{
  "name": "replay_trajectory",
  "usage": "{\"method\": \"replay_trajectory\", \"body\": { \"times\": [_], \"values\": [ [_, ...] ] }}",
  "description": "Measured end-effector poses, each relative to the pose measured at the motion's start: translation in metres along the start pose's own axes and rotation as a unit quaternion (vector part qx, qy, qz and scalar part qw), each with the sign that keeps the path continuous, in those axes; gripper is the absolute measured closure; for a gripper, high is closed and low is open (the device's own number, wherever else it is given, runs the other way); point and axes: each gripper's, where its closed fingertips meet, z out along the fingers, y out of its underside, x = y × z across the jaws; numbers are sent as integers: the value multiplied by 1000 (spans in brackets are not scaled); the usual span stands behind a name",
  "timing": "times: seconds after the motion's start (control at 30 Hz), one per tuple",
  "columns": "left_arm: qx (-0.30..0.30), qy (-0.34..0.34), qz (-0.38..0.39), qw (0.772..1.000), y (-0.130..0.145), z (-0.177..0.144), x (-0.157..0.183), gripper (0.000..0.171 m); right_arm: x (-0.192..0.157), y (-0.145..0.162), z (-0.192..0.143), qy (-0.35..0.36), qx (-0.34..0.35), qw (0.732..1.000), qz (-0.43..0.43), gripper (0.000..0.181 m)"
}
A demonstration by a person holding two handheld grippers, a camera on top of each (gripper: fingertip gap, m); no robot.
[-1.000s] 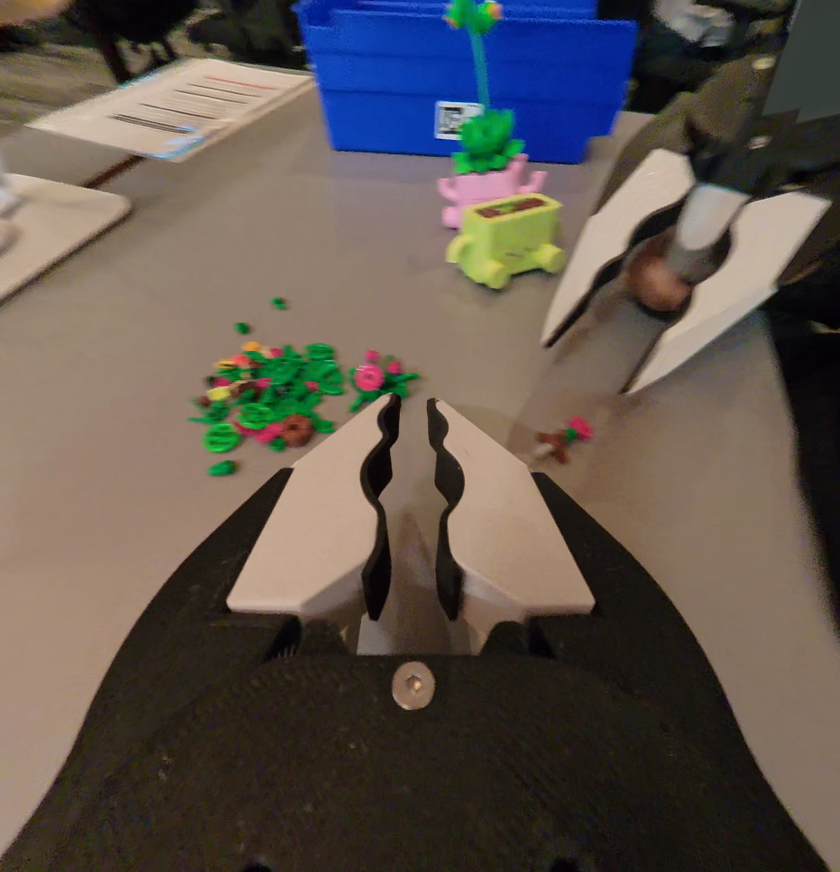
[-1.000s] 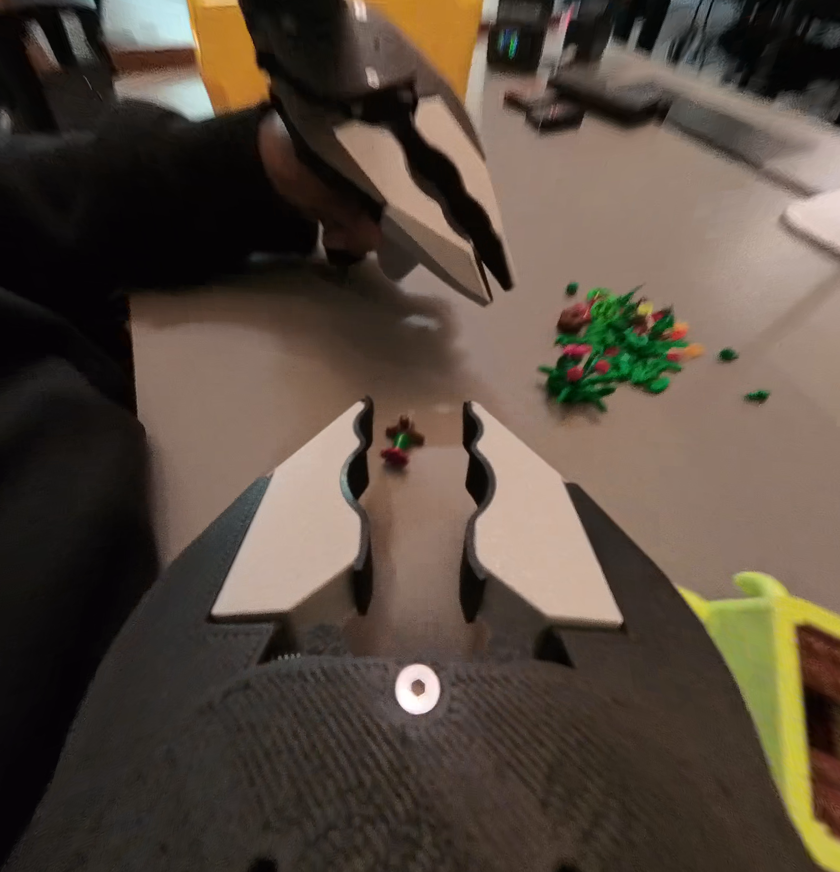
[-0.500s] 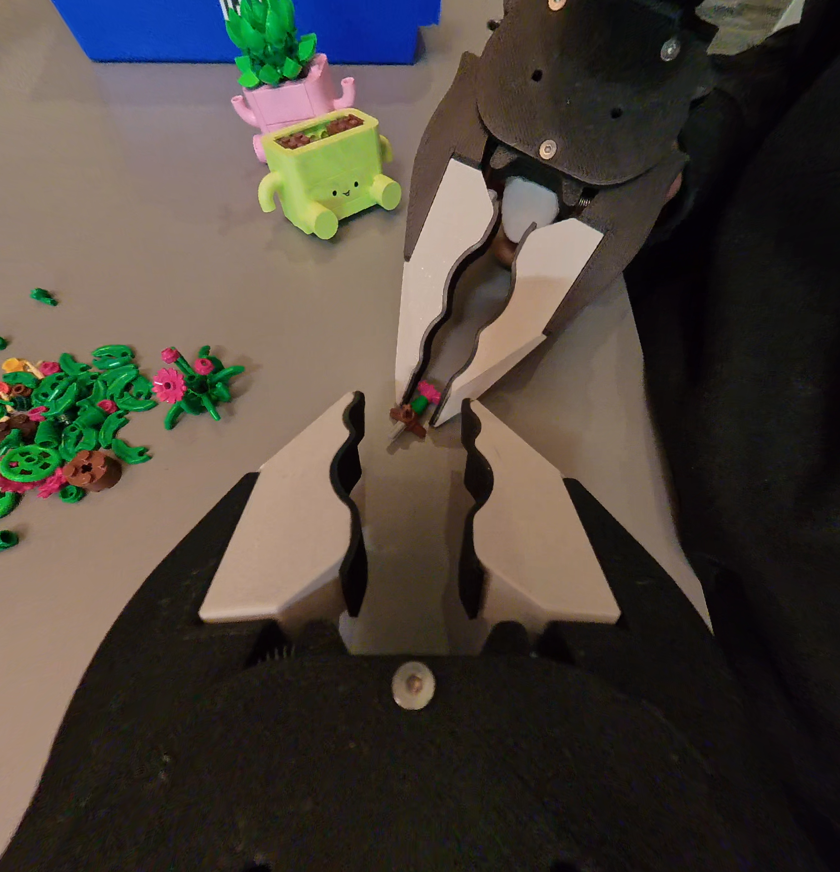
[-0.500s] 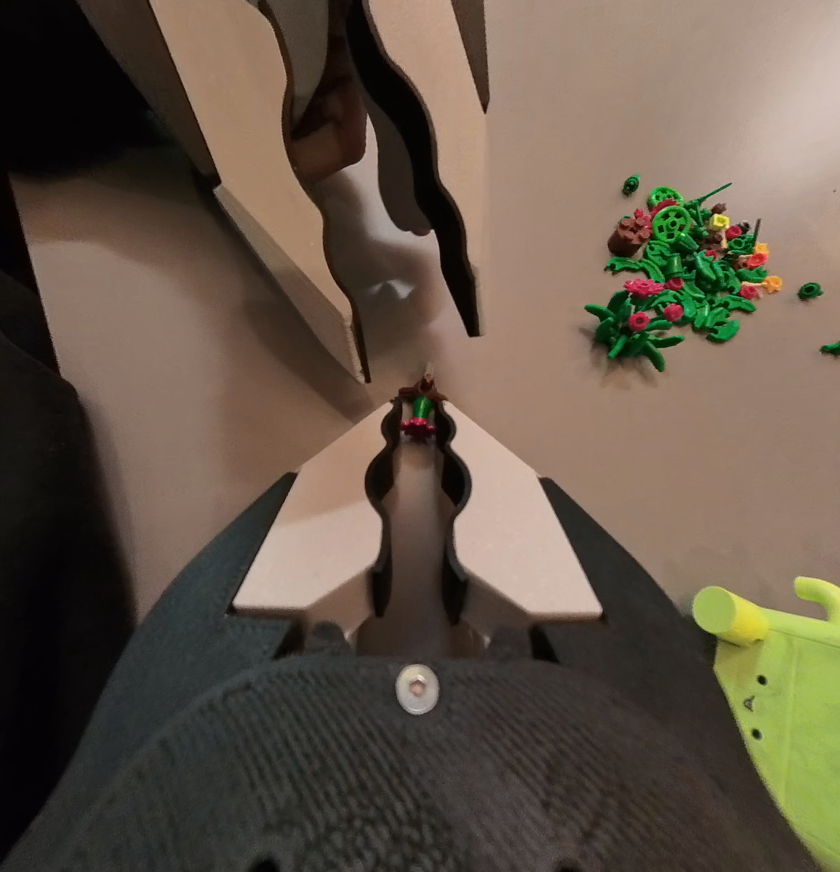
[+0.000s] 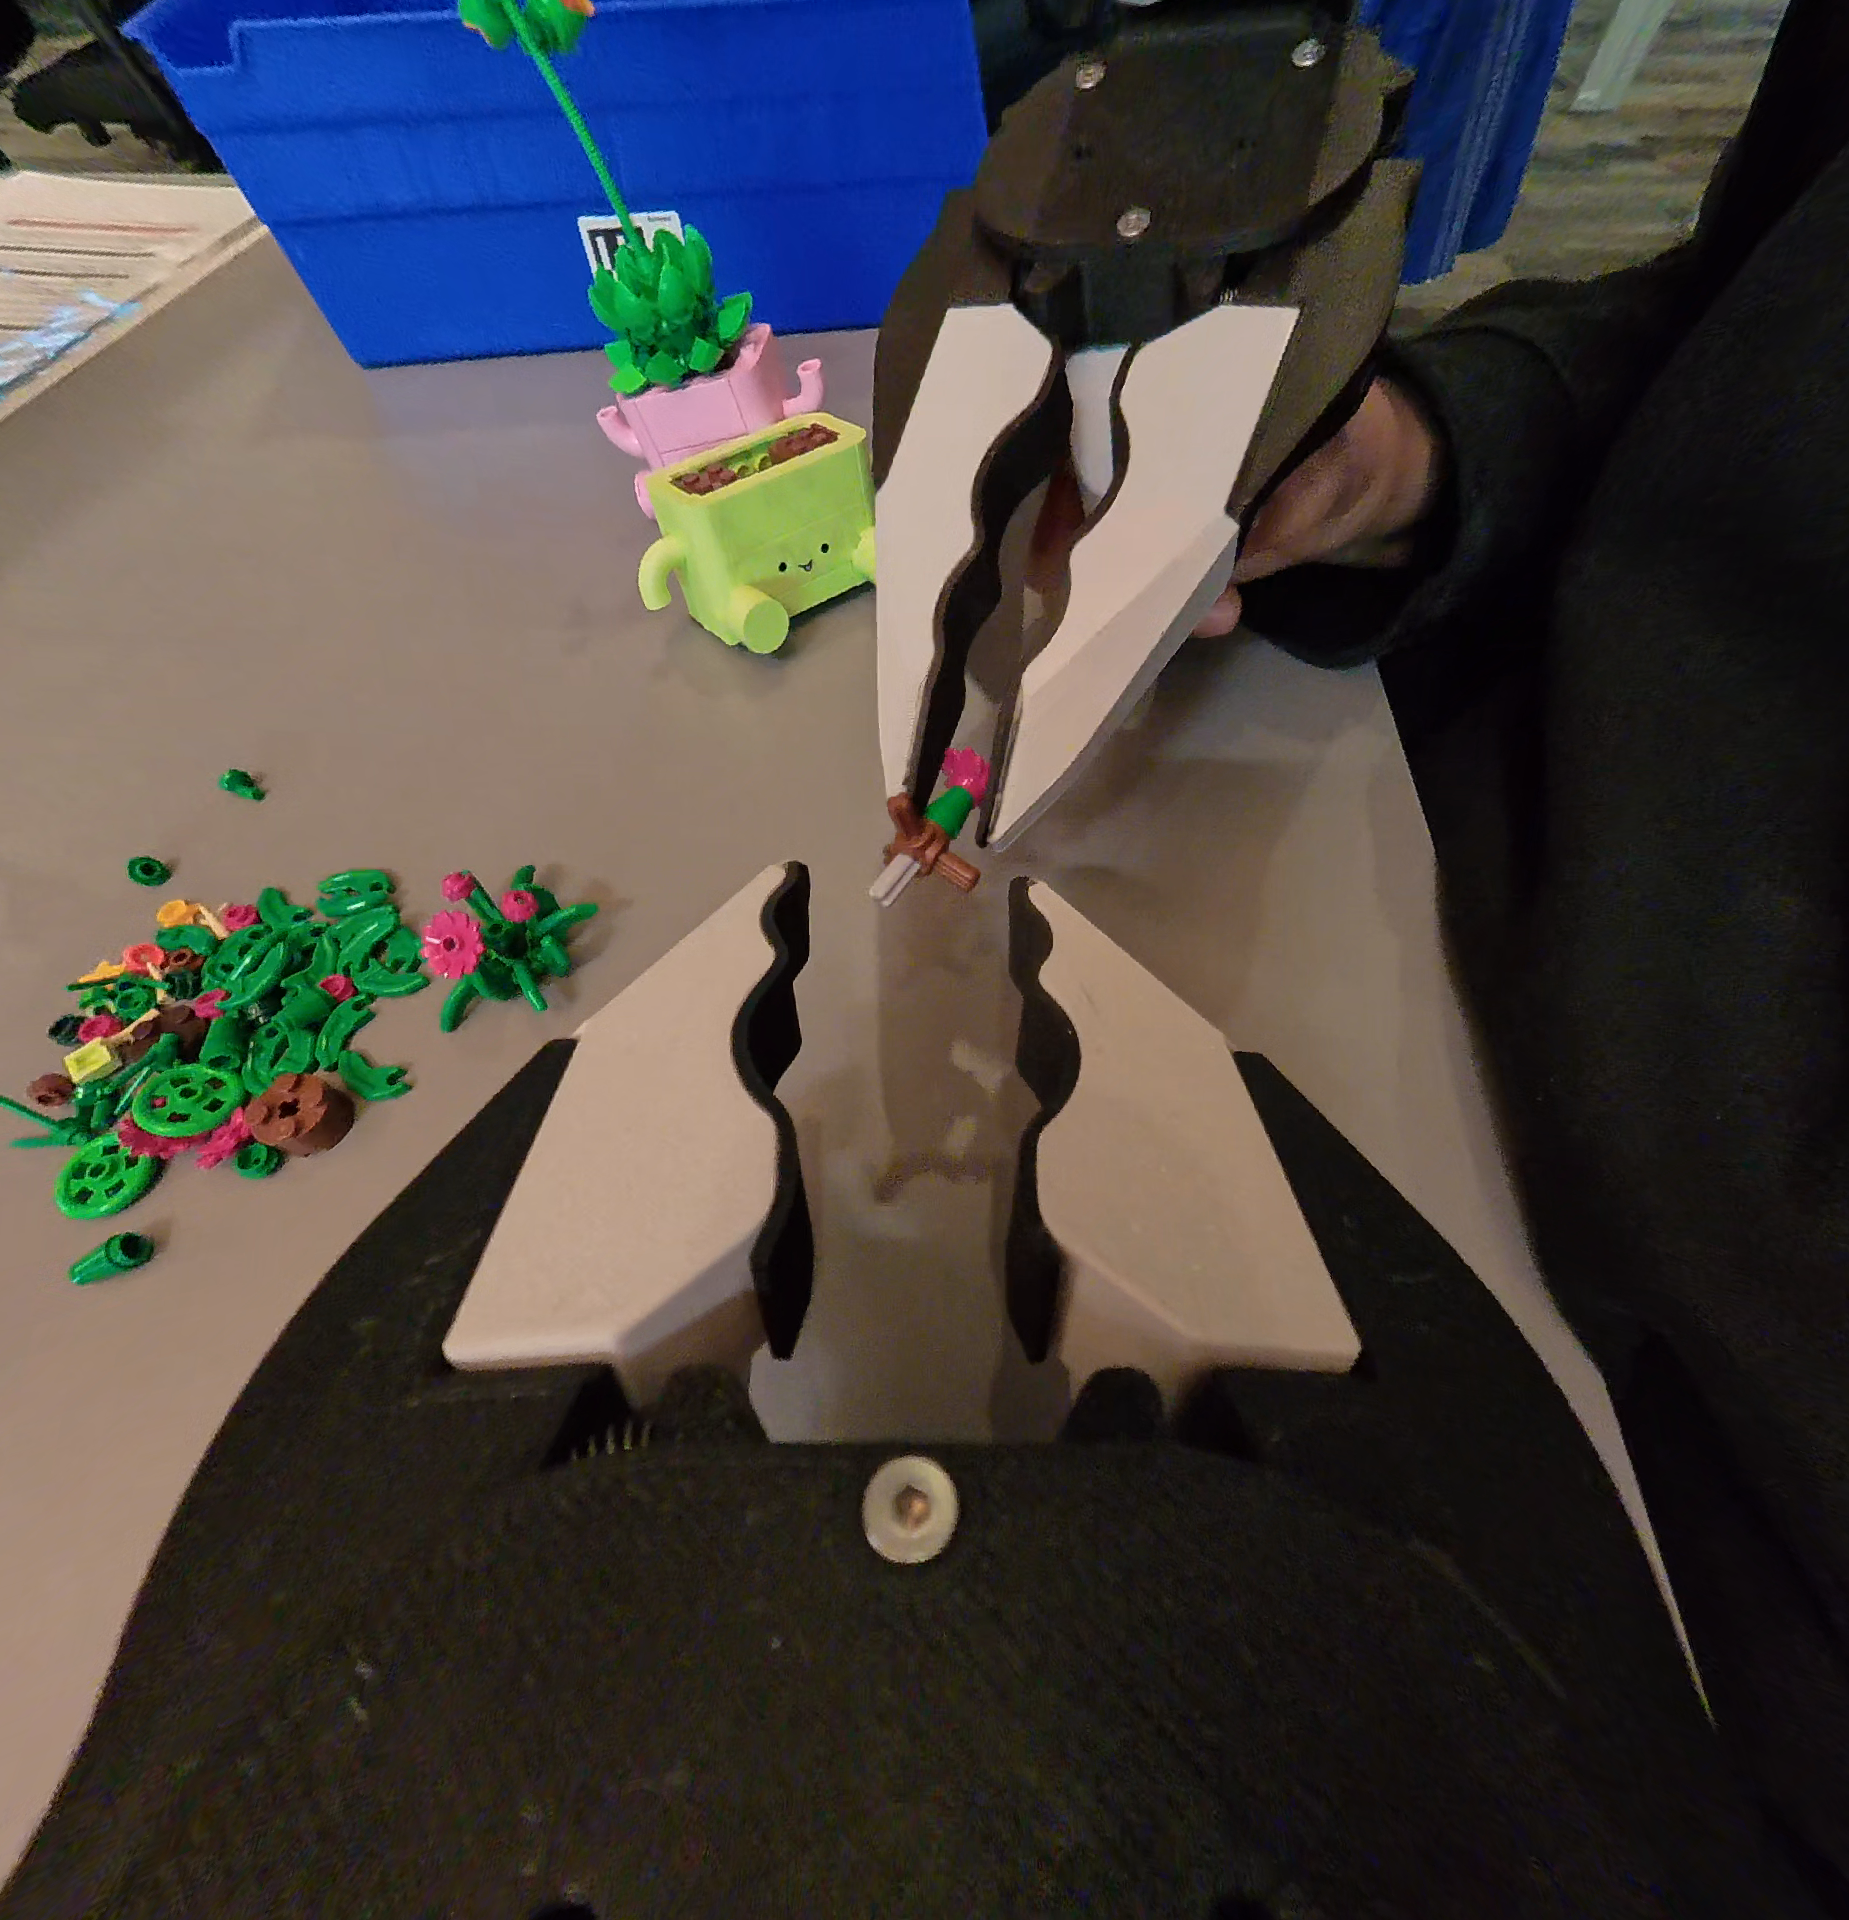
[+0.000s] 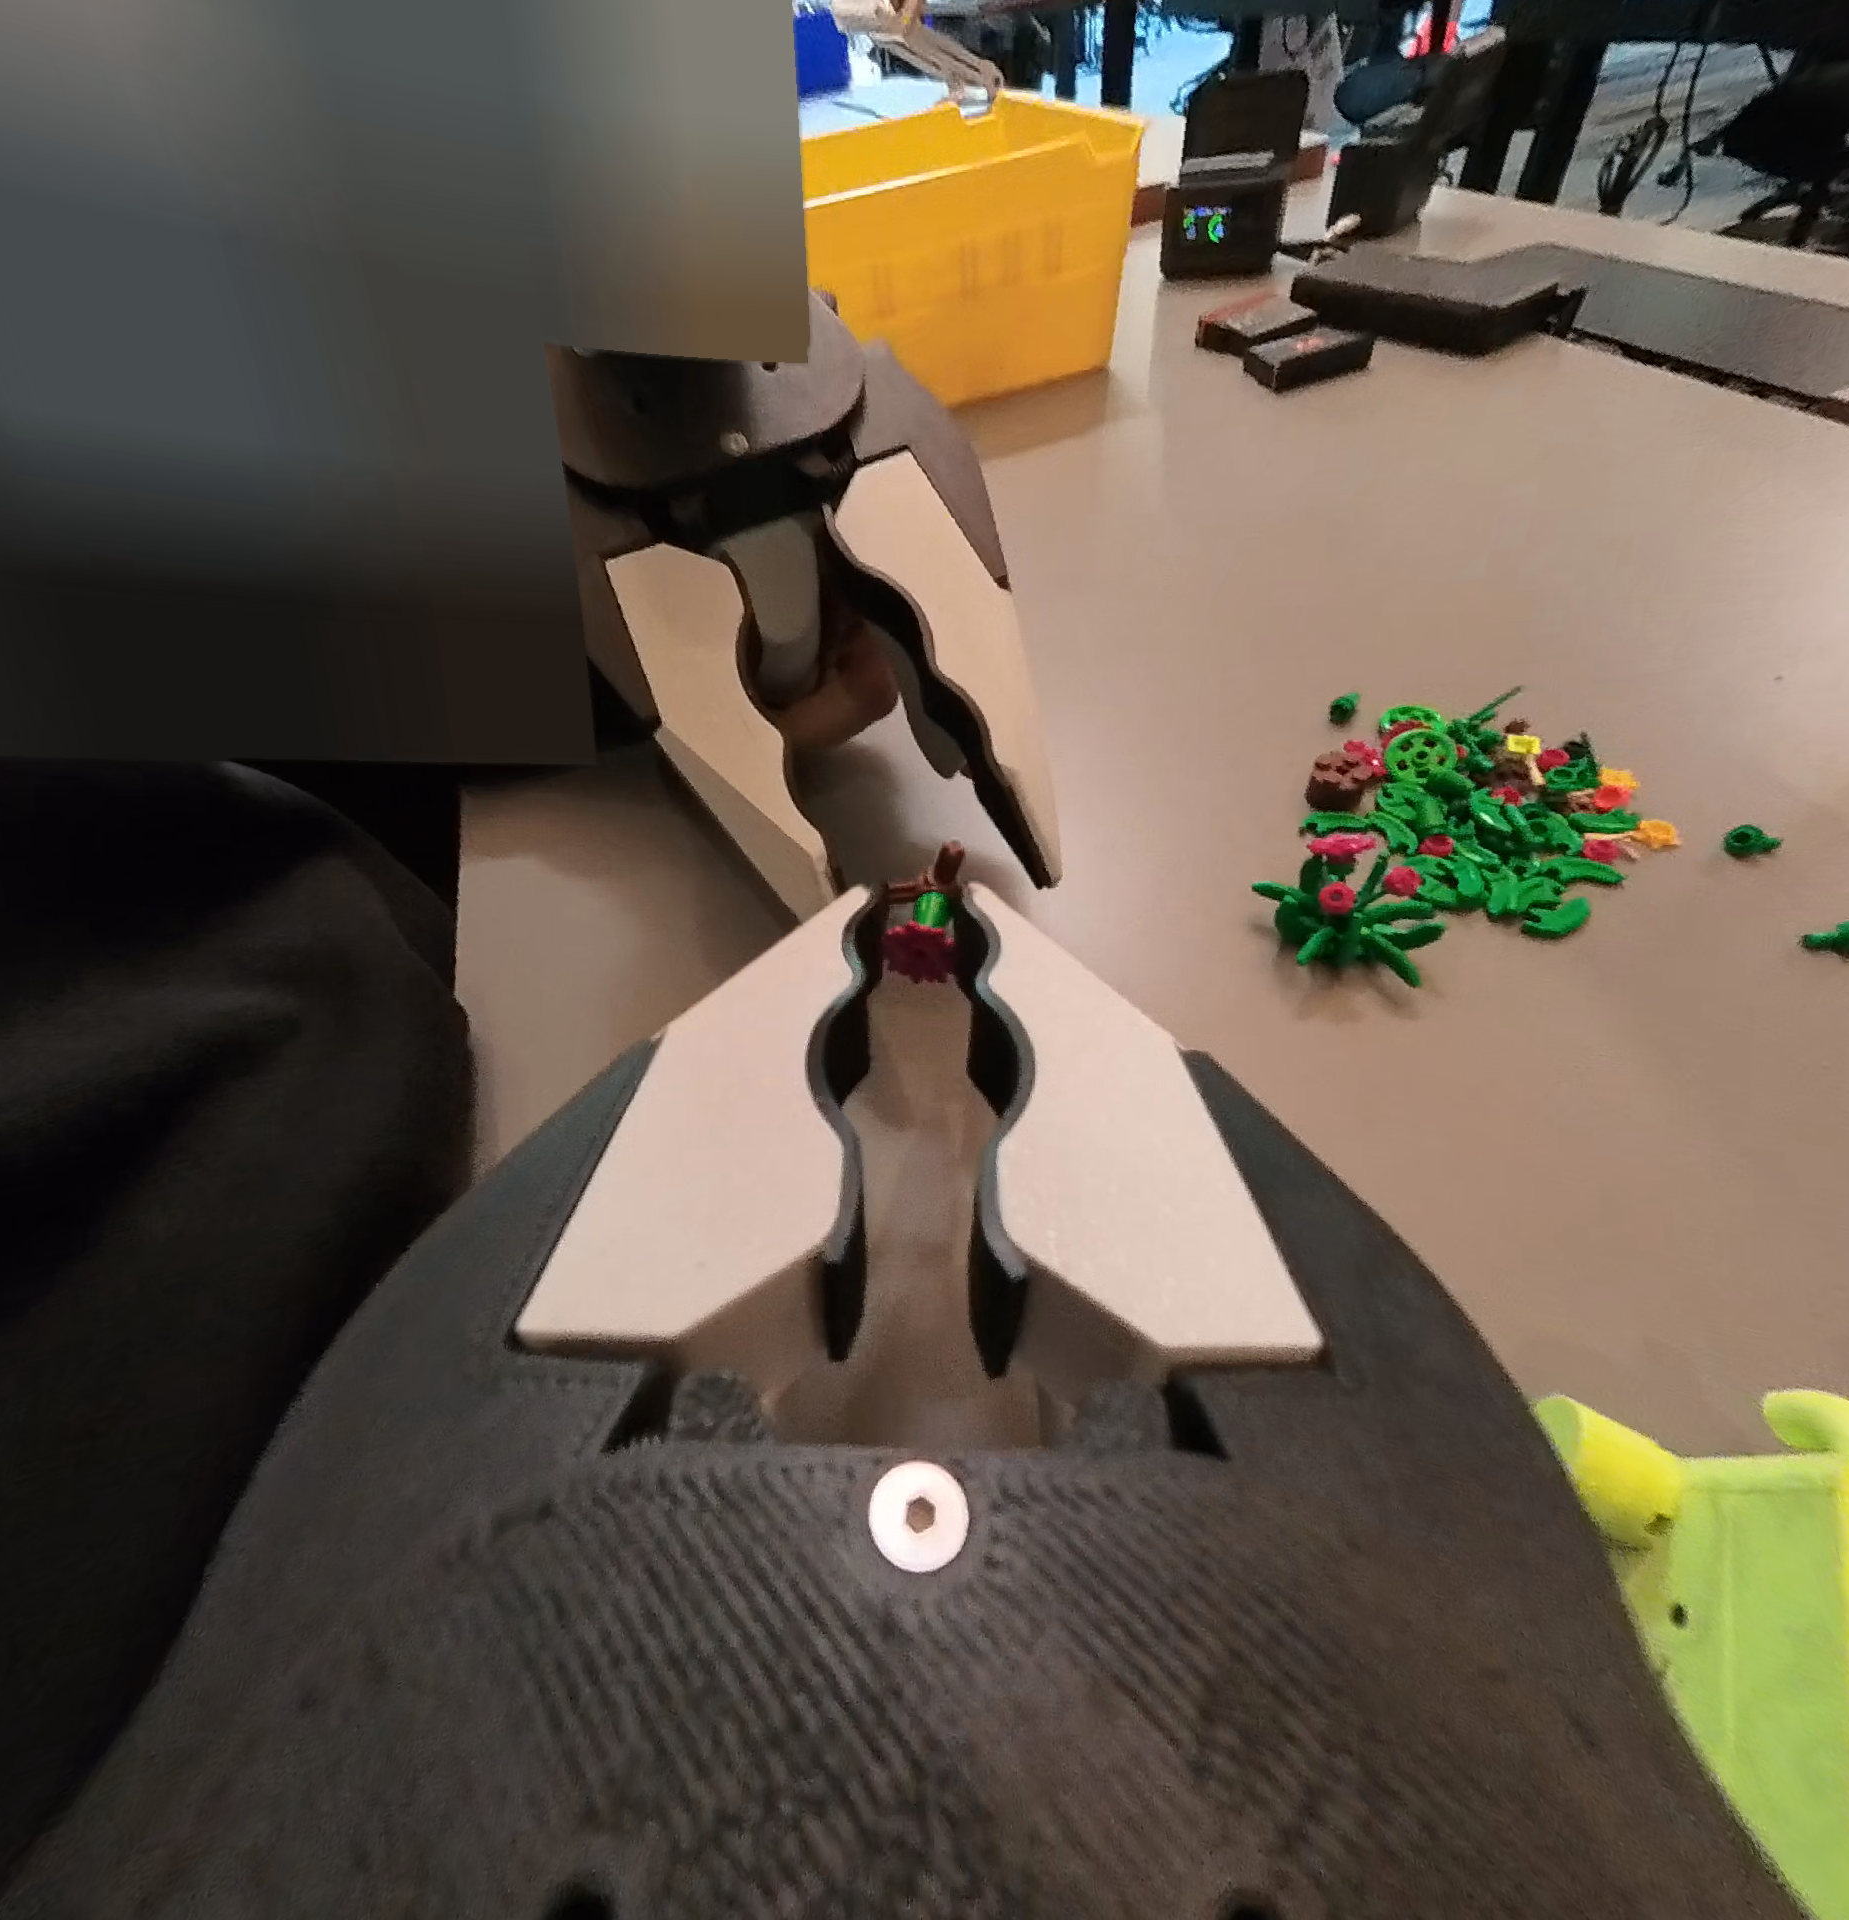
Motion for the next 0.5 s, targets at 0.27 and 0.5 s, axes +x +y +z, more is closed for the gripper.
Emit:
{"method": "replay_trajectory", "body": {
  "times": [0.27, 0.5],
  "values": [
    [45, -20, 41, 998, -14, -2, 3, 158, 0, -7, -2, -3, 25, 1000, 6, 170],
    [45, -40, 22, 998, -13, -5, -8, 160, 8, -22, -15, -1, 87, 996, 37, 151]
  ]
}}
